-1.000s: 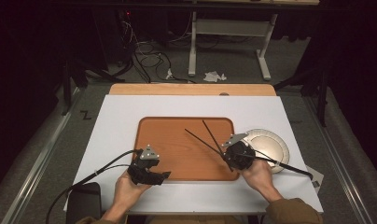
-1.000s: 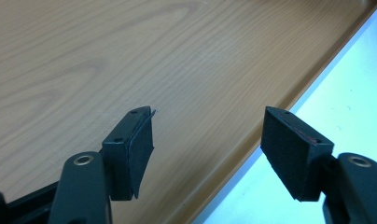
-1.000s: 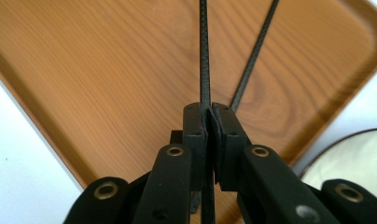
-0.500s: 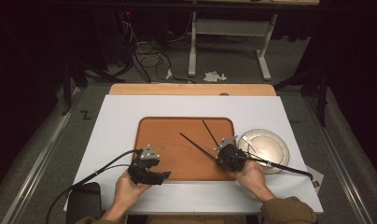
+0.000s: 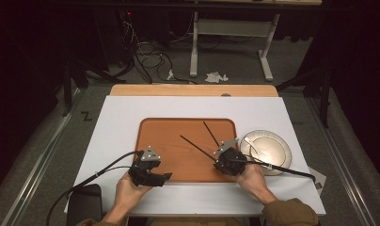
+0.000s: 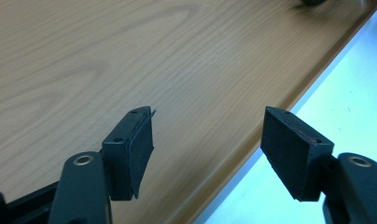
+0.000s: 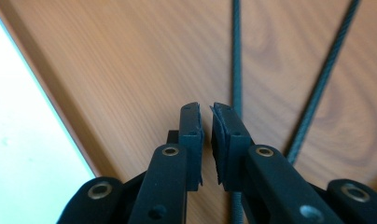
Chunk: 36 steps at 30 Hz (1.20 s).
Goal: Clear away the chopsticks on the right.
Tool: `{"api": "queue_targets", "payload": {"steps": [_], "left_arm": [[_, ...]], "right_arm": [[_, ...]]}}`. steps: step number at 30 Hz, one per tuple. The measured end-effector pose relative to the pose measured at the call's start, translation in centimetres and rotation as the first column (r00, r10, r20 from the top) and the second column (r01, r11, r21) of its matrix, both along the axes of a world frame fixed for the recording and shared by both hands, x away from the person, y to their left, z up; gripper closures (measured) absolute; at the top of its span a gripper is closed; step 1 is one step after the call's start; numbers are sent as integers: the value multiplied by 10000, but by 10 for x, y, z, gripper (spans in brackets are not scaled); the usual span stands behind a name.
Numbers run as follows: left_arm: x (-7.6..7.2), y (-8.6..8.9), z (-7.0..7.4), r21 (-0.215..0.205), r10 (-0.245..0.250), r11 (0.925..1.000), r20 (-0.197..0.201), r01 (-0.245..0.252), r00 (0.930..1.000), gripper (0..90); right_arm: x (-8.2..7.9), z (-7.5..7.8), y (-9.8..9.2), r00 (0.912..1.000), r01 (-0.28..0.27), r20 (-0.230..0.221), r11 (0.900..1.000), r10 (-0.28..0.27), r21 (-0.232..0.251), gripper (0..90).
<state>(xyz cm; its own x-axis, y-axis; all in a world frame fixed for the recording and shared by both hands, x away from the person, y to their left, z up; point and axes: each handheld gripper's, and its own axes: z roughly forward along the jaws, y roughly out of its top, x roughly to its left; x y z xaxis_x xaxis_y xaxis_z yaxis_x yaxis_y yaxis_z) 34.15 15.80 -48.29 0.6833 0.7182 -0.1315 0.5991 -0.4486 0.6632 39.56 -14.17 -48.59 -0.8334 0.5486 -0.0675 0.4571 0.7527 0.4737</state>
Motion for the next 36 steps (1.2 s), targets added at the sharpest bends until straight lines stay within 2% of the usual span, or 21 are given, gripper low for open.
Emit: {"api": "queue_targets", "payload": {"steps": [3, 6, 12, 16, 21, 29, 31, 34, 36], "left_arm": [[0, 0, 0, -9, -29, 10000, -30, 29, 10000, 341], [0, 0, 0, -11, -18, 10000, 2, 18, 10000, 341], [-1, 0, 0, -14, -9, 10000, -32, 9, 10000, 341], [-1, 0, 0, 24, -41, 10000, 2, 41, 10000, 341], [-1, 1, 1, 13, -49, 10000, -2, 49, 10000, 341], [-1, 1, 1, 18, -59, 10000, 39, 59, 10000, 341], [-1, 1, 1, 5, -57, 10000, -4, 57, 10000, 341], [-1, 1, 1, 4, -50, 10000, 16, 50, 10000, 341], [-1, 1, 1, 9, -46, 10000, 64, 46, 10000, 341]], "right_arm": [[3, -1, 0, 9998, 190, 12, 9995, -189, -261, 838], [6, 0, -4, 9972, 678, 350, 9956, -656, -645, 843], [10, 0, -8, 9904, 1335, 476, 9881, -1301, -769, 848], [12, 0, -11, 9828, 1808, 532, 9802, -1770, -801, 846], [14, 0, -14, 9769, 2093, 647, 9736, -2039, -911, 845], [17, 1, -17, 9737, 2248, 596, 9694, -2197, -984, 834], [17, 1, -17, 9732, 2264, 638, 9687, -2207, -1017, 809], [15, 4, -18, 9763, 2094, 745, 9740, -2032, -869, 759], [12, 12, -19, 9790, 1896, 869, 9803, -1844, -557, 740]]}}
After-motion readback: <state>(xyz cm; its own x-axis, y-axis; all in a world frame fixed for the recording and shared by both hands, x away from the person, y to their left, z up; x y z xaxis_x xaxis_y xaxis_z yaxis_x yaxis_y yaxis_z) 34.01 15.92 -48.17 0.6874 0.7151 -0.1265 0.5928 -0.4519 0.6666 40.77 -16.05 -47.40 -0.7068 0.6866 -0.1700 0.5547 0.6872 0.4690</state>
